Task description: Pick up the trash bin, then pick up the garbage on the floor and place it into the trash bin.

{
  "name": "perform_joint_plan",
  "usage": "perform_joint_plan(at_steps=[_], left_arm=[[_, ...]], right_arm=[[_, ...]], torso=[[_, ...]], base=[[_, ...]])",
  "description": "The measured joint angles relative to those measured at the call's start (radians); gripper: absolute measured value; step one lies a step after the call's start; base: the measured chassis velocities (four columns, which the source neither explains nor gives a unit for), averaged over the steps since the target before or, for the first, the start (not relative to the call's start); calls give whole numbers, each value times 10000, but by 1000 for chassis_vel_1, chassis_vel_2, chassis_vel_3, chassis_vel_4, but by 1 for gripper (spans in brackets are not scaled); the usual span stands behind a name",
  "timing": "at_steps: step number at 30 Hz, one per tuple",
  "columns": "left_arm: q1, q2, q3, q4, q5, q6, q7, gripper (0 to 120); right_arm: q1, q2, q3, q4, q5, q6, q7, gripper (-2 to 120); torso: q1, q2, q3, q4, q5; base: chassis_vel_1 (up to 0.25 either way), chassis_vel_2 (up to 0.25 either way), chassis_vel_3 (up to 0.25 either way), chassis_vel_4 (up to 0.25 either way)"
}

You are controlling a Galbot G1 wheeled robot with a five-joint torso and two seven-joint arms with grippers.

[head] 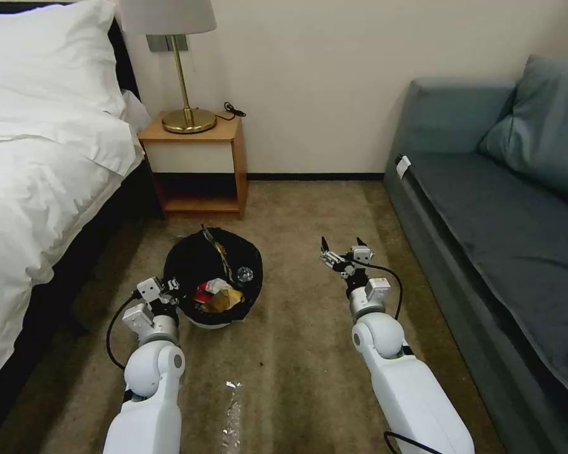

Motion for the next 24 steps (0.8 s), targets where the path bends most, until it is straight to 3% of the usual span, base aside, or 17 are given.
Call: perform_joint_plan(at_steps=[9,13,24], left_arm=[[-558,159,-342,1358,-932,-492,571,4],[-740,144,-353,1696,-1063,-650,635,4],[-1551,145,-584,3485,-1145,-1434,750,4]], right_arm=[[-118,9,4,43,-67,124,-155,100],[-145,1,3,54,-80,163,-194,100],[-359,-15,106,132,-188,360,-444,100]], torso=[[0,0,0,1,0],[0,-1,0,0,-2],[0,0,-1,2,7]], base=[[0,0,0,0],[0,0,0,0],[0,0,0,0]])
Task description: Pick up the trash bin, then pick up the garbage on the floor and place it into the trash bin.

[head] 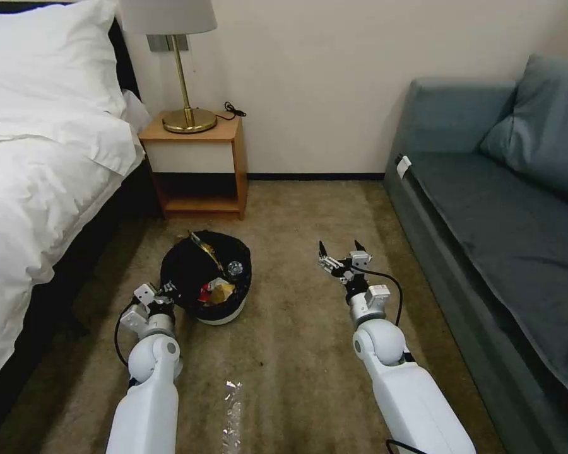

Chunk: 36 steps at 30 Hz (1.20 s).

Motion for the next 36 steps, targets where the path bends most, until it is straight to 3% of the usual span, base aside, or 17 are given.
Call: perform_joint_plan(at_steps=[9,14,19,23,25,28,30,36], left_arm=[[-154,15,-12,354,18,-106,38,4],[-144,33,-11,304,24,-72,-10,16],[-64,39,-11,132,26,15,-71,41],[-43,40,-14,43,25,80,-93,51],[-18,38,2,-110,22,110,-126,62],[-11,37,1,-209,22,128,-138,67],[-2,35,4,-445,12,215,-176,81],[52,60,-1,-746,-4,289,-240,98]], right_arm=[[-30,11,-16,14,-36,9,-50,100],[-65,30,-46,13,-81,18,-59,100],[-71,43,-87,-30,-123,29,-74,100],[-71,49,-96,-49,-138,33,-82,100],[-73,52,-109,-63,-151,37,-110,100],[-73,58,-112,-82,-163,56,-119,100],[-75,77,-127,-142,-198,99,-155,100],[-110,96,-137,-181,-249,147,-215,100]], torso=[[0,1,-1,1,-5],[0,0,0,-1,-9],[0,0,2,-3,-12],[0,0,2,-4,-13],[0,-1,3,-6,-15],[0,-1,3,-5,-8],[0,-1,3,-4,-9],[0,-1,3,-3,-8]], base=[[0,0,0,0],[0,0,0,0],[0,0,0,0],[0,0,0,0],[0,0,0,0],[0,0,0,0],[0,0,0,0],[0,0,0,0]])
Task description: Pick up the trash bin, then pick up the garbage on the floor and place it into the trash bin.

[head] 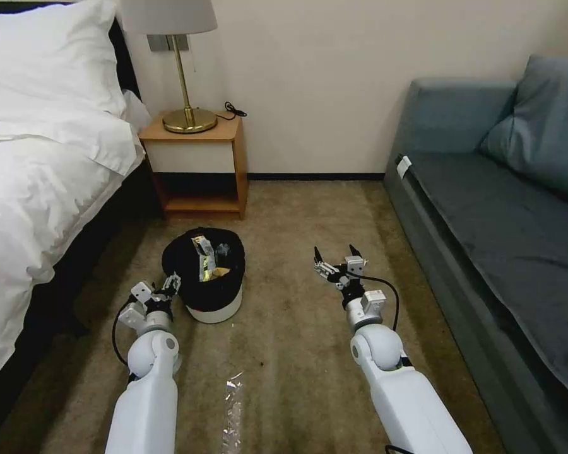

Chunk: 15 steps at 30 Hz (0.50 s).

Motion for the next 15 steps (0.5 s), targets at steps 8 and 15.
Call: perform_joint_plan(at_steps=[8,15], left_arm=[[478,-1,-30,-949,858,185,103,100],[859,0,-134,-1889,2036,629,867,100]], right_arm=[[-16,58,83,-98,-127,48,-76,100],[-67,102,435,-157,-305,88,-162,100]], torso=[[0,0,-1,1,1],[0,1,-2,1,2]], base=[[0,0,0,0],[0,0,0,0]])
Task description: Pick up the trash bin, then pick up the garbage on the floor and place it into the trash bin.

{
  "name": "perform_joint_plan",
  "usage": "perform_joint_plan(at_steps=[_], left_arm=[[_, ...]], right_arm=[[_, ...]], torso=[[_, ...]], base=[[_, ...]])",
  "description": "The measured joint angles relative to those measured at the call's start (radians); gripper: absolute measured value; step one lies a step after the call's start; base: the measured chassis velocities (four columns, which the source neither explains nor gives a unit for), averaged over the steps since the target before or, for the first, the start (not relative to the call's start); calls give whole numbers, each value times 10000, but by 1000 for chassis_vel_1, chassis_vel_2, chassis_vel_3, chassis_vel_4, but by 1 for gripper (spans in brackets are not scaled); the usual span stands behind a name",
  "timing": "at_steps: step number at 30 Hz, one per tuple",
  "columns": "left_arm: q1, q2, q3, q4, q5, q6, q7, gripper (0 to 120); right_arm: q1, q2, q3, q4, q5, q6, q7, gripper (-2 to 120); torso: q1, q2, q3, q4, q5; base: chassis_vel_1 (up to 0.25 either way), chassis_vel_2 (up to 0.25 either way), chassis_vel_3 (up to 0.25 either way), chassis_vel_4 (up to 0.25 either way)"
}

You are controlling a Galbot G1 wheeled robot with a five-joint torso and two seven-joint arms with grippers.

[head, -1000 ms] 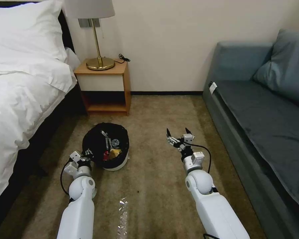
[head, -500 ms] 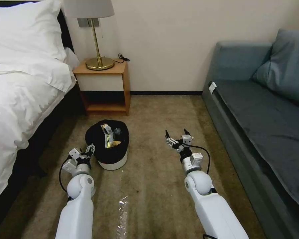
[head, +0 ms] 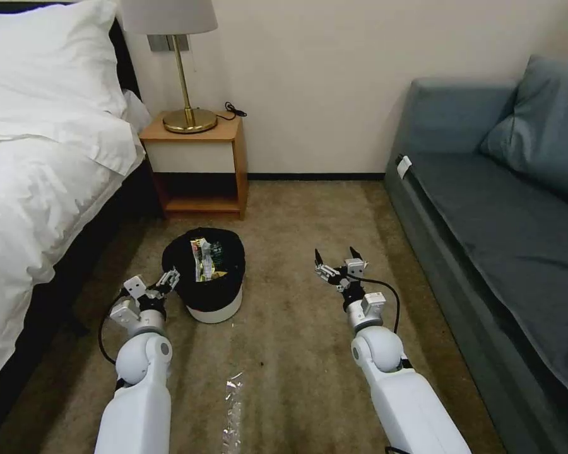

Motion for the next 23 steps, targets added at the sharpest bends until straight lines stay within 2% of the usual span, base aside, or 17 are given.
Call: perform_joint_plan(at_steps=[4,6,9,23], left_arm=[[127,4,-1,-421,539,252,317,100],[245,37,88,-741,1010,521,724,100],[335,55,103,-839,1392,600,1000,100],[616,93,107,-1017,1897,687,1898,100]], right_arm=[[-53,28,258,-76,-203,87,-65,100],[-124,164,623,-126,-404,111,-55,100],[-193,279,885,-86,-540,23,42,100],[-867,516,1752,393,-940,48,-2,100]], torso=[[0,0,0,0,-1],[0,0,0,-1,-2],[0,0,0,-1,-1],[0,0,0,-1,-1]], base=[[0,0,0,0],[0,0,0,0],[0,0,0,0],[0,0,0,0]])
